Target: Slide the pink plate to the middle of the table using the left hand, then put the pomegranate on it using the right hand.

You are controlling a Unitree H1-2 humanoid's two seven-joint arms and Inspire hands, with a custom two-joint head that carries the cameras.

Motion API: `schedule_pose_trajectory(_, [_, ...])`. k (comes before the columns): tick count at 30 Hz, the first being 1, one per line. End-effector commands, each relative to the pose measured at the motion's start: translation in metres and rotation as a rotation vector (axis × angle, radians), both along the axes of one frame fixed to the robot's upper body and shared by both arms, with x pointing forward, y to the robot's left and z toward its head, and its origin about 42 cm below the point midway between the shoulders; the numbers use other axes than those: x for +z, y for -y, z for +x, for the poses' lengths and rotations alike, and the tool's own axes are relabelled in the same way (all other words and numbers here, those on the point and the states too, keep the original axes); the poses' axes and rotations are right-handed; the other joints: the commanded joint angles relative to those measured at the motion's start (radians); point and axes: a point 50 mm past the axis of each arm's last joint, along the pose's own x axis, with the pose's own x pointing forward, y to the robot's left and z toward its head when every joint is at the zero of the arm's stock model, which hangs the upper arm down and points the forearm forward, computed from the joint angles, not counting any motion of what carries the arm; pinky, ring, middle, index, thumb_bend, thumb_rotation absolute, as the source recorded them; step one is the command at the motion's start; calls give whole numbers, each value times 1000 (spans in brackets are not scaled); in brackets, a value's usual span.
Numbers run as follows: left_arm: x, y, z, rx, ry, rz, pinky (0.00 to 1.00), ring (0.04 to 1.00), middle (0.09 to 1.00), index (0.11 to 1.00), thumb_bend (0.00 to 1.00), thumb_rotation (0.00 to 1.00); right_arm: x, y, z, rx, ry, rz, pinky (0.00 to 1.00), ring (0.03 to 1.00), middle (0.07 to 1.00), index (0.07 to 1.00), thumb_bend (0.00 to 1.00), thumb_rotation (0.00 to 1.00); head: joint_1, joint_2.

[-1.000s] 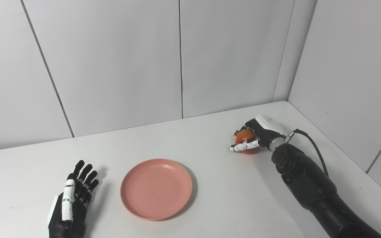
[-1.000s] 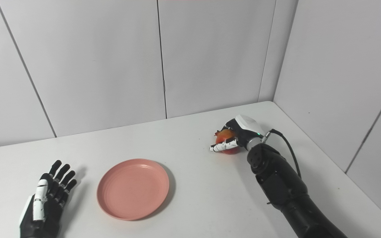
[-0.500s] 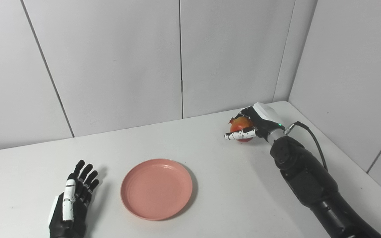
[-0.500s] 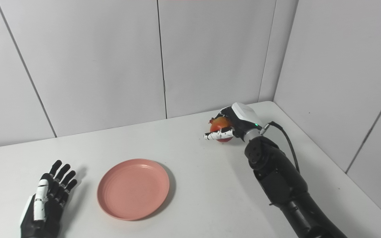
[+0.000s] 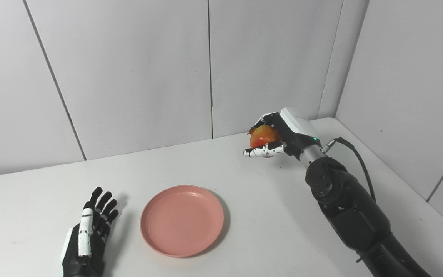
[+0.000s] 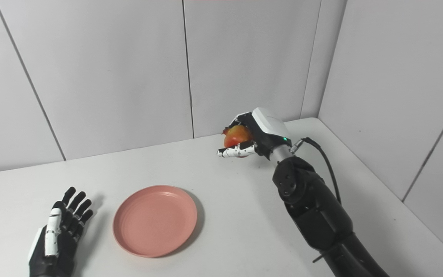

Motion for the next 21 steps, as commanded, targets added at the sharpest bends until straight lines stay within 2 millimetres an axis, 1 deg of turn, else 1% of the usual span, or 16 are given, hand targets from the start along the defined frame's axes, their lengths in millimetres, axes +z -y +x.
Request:
schedule_pose_trajectory(1, [10, 6, 4, -6, 33, 17, 936, 925, 940, 935, 365, 1000, 35, -13, 4, 24, 98, -13, 155, 216, 298, 344, 432, 222, 9, 4])
schedule_pose_trajectory(3, [11, 9, 3, -6, 34, 22, 931, 923, 938, 933, 377, 1000, 38, -27, 2, 64, 110, -20, 151, 210, 293, 345, 438, 191, 18, 6])
schedule_pose_trajectory(4, [11, 10, 3, -7, 35, 21, 932, 924, 939, 934, 380, 1000, 39, -33, 2, 83, 116, -25, 171, 236, 324, 401, 434, 183, 18, 6])
schedule_pose_trajectory(6, [12, 11, 3, -7, 35, 20, 933, 925, 940, 936, 381, 1000, 39, -45, 0, 114, 125, -38, 186, 254, 341, 430, 433, 182, 23, 7])
schedule_pose_trajectory(8, [12, 14, 3, -5, 35, 19, 935, 926, 941, 937, 380, 1000, 39, -56, -1, 158, 134, -44, 191, 258, 343, 425, 434, 199, 44, 12])
schedule_pose_trajectory(10, [13, 18, 2, -3, 34, 27, 933, 926, 941, 936, 384, 1000, 37, -67, 0, 201, 139, -39, 166, 225, 304, 365, 436, 174, 65, 17])
schedule_pose_trajectory(11, [14, 20, 2, -2, 32, 29, 932, 927, 940, 933, 386, 1000, 36, -75, 0, 216, 138, -40, 155, 213, 291, 351, 447, 192, 73, 19])
schedule_pose_trajectory(12, [14, 22, 2, -2, 31, 32, 933, 928, 939, 932, 389, 1000, 34, -81, 1, 226, 133, -44, 158, 218, 297, 365, 459, 217, 89, 19])
schedule_pose_trajectory(13, [15, 23, 2, 0, 31, 35, 933, 928, 939, 931, 389, 1000, 33, -87, 1, 236, 130, -50, 160, 219, 298, 368, 460, 221, 89, 19])
schedule_pose_trajectory(14, [15, 24, 2, 2, 29, 38, 933, 927, 938, 931, 390, 1000, 31, -93, 2, 247, 126, -56, 171, 233, 310, 388, 465, 235, 99, 21])
schedule_pose_trajectory(15, [15, 25, 2, 5, 28, 42, 928, 923, 936, 928, 393, 1000, 29, -99, 2, 255, 120, -61, 232, 291, 360, 450, 466, 277, 102, 22])
schedule_pose_trajectory(16, [15, 26, 2, 7, 27, 45, 923, 919, 933, 926, 392, 1000, 27, -104, 3, 262, 115, -64, 297, 342, 401, 492, 464, 311, 122, 25])
schedule_pose_trajectory(17, [16, 27, 2, 6, 29, 47, 920, 917, 932, 925, 390, 1000, 24, -110, 3, 277, 114, -73, 312, 355, 412, 507, 463, 330, 125, 26])
schedule_pose_trajectory(19, [16, 30, 2, 6, 30, 50, 913, 913, 930, 924, 385, 1000, 20, -120, 4, 306, 110, -79, 244, 312, 388, 507, 440, 327, 146, 28])
schedule_pose_trajectory(20, [16, 31, 2, 6, 29, 50, 909, 910, 927, 921, 388, 1000, 18, -124, 4, 317, 106, -78, 224, 298, 383, 516, 445, 291, 165, 32])
schedule_pose_trajectory(21, [16, 32, 2, 7, 28, 51, 909, 909, 926, 920, 389, 1000, 16, -127, 4, 322, 104, -76, 221, 296, 383, 518, 447, 283, 165, 32])
